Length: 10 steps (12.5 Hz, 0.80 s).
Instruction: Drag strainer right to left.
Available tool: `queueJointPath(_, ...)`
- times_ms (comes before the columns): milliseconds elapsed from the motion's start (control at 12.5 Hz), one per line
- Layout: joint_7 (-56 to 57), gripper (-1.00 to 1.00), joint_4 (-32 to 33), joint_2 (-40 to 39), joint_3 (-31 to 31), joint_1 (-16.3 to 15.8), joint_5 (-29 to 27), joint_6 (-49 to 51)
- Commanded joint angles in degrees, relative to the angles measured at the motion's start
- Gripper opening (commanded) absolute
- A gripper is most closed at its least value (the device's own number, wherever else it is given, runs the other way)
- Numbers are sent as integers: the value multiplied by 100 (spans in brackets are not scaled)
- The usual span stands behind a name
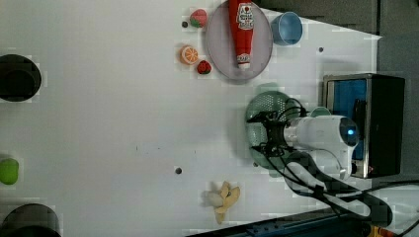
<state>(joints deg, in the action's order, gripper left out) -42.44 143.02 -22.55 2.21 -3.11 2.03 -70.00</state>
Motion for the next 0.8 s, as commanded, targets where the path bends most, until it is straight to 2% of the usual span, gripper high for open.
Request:
queueJointPath(80,-352,100,-119,152,29,-67,-52,-133)
queueJointPath(320,-596,100,-176,147,107,-268,-66,-93)
queueJointPath(800,-1860,100,-403,-47,410,-825,-69,-41)
